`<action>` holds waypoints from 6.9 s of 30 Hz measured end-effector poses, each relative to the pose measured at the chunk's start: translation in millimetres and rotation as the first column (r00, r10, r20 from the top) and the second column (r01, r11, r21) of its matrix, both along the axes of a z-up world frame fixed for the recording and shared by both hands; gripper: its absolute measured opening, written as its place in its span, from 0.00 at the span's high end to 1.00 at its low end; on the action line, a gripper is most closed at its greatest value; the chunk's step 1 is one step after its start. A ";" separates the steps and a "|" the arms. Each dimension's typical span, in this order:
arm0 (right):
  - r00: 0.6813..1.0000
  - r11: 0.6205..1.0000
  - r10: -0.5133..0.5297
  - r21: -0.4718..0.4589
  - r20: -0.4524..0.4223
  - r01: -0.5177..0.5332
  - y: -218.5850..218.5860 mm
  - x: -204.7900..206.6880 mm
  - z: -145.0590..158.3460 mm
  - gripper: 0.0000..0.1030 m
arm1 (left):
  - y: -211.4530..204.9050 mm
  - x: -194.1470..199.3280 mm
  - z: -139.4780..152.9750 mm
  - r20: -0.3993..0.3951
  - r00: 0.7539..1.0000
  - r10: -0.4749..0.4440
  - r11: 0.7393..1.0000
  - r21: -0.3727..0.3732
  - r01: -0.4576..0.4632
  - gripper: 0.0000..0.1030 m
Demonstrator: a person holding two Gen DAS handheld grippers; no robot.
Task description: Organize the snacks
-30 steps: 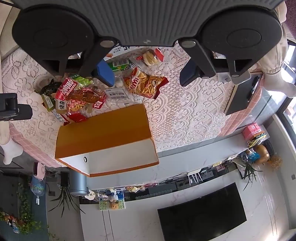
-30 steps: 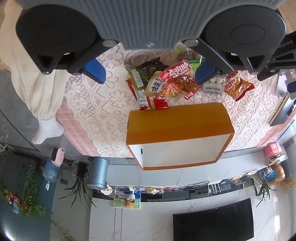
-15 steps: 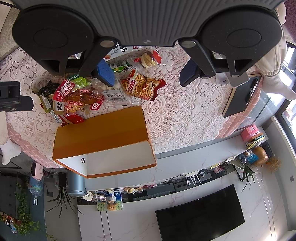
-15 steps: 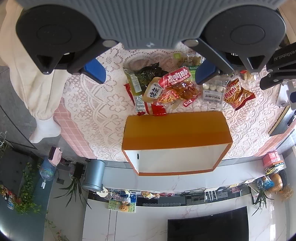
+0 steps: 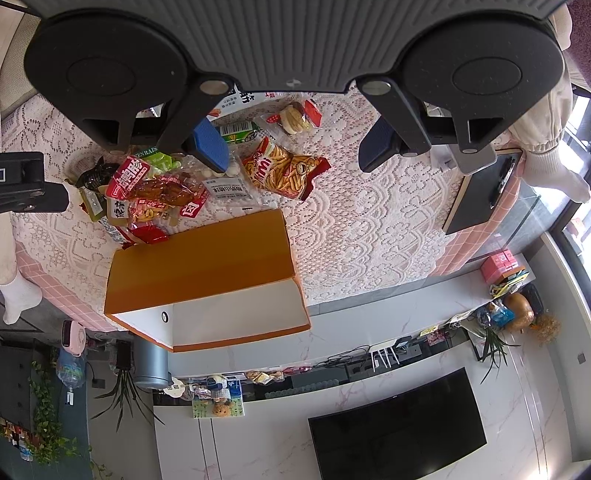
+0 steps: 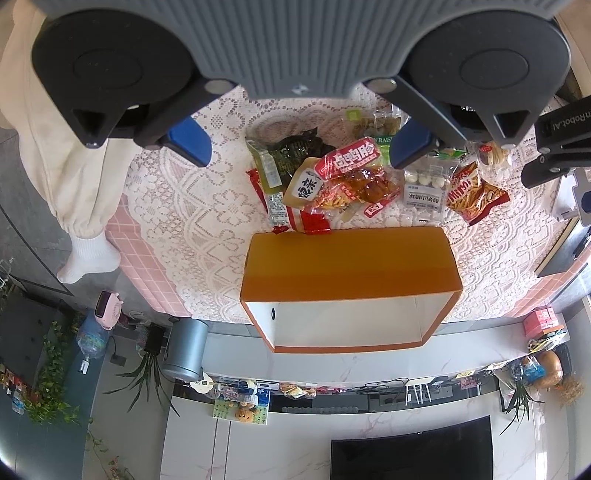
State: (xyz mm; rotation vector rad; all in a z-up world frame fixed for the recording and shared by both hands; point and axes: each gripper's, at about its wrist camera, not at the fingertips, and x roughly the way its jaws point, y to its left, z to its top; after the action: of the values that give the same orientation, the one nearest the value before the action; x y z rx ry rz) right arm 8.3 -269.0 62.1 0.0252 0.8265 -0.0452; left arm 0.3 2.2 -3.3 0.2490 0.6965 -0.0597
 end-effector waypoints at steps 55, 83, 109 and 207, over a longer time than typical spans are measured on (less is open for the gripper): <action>0.999 0.999 0.012 0.032 -0.034 -0.011 -2.5 6.9 -9.7 0.04 | -0.7 0.1 -0.5 -0.007 1.000 0.000 1.000 -0.008 -0.001 0.09; 0.974 0.967 0.223 0.135 -0.037 -0.216 11.4 75.1 -82.5 0.13 | 30.8 88.7 -60.1 -0.223 0.975 -0.002 0.975 -0.216 -0.047 0.16; 0.943 0.943 0.331 0.053 -0.019 -0.330 32.4 99.7 -112.4 0.38 | 35.8 126.2 -104.7 -0.181 0.983 0.029 0.966 -0.247 -0.074 0.39; 0.954 0.949 0.291 0.149 -0.075 -0.278 -8.9 335.1 -34.6 0.41 | -28.3 262.8 -26.7 -0.221 0.932 -0.288 0.954 -0.146 0.261 0.48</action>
State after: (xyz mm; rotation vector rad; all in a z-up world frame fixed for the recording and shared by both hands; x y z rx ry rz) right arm 343.4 -277.9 27.4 0.0323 0.9220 0.2856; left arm 263.1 -26.1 -29.9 0.2298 0.8928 -0.4031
